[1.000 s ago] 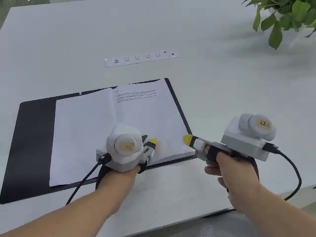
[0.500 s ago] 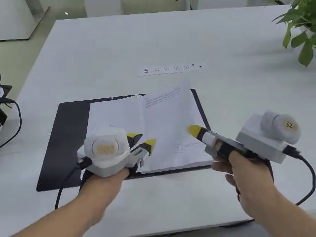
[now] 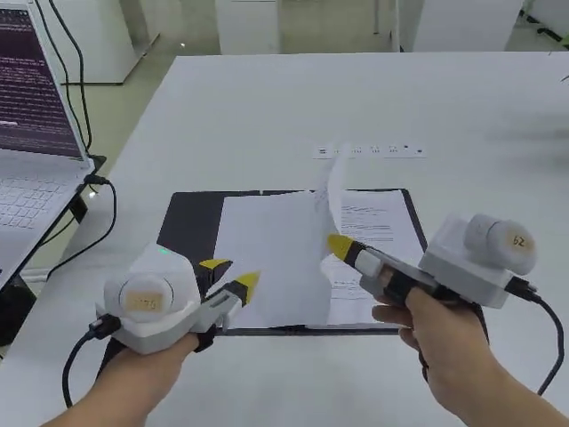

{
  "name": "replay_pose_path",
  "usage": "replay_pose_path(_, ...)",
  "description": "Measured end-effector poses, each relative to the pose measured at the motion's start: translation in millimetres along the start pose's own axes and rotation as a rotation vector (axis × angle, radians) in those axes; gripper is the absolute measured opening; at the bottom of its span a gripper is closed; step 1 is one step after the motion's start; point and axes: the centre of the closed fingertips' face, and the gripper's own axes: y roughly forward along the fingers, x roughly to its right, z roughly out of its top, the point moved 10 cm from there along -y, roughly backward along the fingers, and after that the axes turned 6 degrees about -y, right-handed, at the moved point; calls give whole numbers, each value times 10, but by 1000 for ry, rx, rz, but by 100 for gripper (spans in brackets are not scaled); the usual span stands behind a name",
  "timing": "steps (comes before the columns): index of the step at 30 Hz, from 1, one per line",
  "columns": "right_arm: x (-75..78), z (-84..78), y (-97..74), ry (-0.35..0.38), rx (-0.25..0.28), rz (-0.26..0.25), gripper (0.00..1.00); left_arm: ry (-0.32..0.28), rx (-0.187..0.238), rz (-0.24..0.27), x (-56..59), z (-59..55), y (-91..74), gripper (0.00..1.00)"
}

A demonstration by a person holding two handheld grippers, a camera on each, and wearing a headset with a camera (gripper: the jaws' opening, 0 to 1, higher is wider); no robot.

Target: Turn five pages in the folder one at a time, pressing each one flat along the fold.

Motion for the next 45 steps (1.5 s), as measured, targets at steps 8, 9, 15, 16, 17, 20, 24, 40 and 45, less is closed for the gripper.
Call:
replay_pose_path(8,-172,-218,333,-45,-93,29,0,1,0,51,-234,-69,-323,23)
replay_pose_path(9,-183,-242,362,-42,-103,27,0,-2,0,54,-256,-79,-353,23)
replay_pose_path(15,-254,-412,565,-72,-176,27,0,-13,-10,93,-378,-182,-532,23)
replay_pose_path(16,-262,-437,603,-65,-184,34,0,-20,-12,95,-395,-202,-554,23)
replay_pose_path(17,-268,-474,647,-72,-202,32,0,-28,-18,104,-416,-236,-586,23)
replay_pose_path(20,-285,-581,774,-97,-255,35,0,-37,-25,112,-448,-300,-642,23)
replay_pose_path(24,-278,-731,935,-139,-329,12,0,-47,-41,120,-443,-368,-708,23)
replay_pose_path(40,-226,-1238,1441,-231,-525,-40,0,-113,-82,163,-567,-612,-894,23)
replay_pose_path(45,-267,-1259,1438,-226,-515,-25,4,-112,-95,166,-580,-637,-891,23)
